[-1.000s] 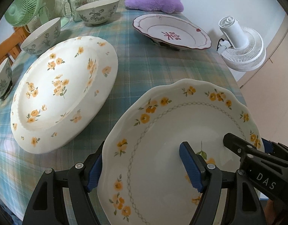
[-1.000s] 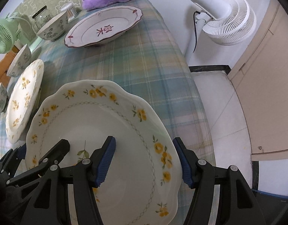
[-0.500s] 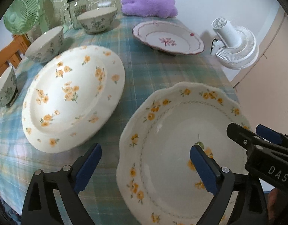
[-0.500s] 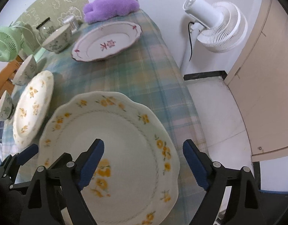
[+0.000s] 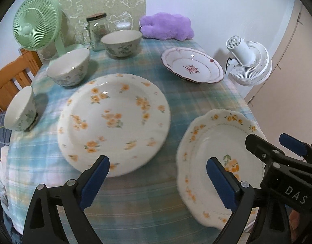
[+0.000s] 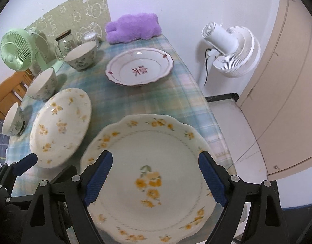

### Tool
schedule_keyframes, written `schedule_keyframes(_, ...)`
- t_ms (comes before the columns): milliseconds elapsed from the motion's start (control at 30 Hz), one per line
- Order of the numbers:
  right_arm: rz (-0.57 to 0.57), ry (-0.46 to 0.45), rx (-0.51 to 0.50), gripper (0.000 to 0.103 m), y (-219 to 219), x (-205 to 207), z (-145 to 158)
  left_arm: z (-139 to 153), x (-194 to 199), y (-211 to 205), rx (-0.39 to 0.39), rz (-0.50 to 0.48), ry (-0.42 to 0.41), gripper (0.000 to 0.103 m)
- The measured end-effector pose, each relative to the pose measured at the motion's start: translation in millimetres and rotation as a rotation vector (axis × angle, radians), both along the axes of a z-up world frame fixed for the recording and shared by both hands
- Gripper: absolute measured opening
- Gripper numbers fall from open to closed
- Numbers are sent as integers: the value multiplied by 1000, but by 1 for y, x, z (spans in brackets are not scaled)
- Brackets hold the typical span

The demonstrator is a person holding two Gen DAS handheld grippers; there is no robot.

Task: Organize plates and bowls
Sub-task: 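Lower the scalloped plate onto the table and open both grippers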

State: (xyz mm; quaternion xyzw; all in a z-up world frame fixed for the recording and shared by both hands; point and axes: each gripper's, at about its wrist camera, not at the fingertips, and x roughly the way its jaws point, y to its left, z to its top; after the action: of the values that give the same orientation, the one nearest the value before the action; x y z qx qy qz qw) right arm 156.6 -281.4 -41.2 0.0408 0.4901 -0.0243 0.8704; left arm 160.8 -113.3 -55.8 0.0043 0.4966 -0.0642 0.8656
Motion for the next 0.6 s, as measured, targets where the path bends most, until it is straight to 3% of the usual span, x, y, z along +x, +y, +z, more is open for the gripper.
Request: schedule_keyframes(600,-60,-54,-26,88,118,-12,26,24,-1,111,-8,-30,-56,97)
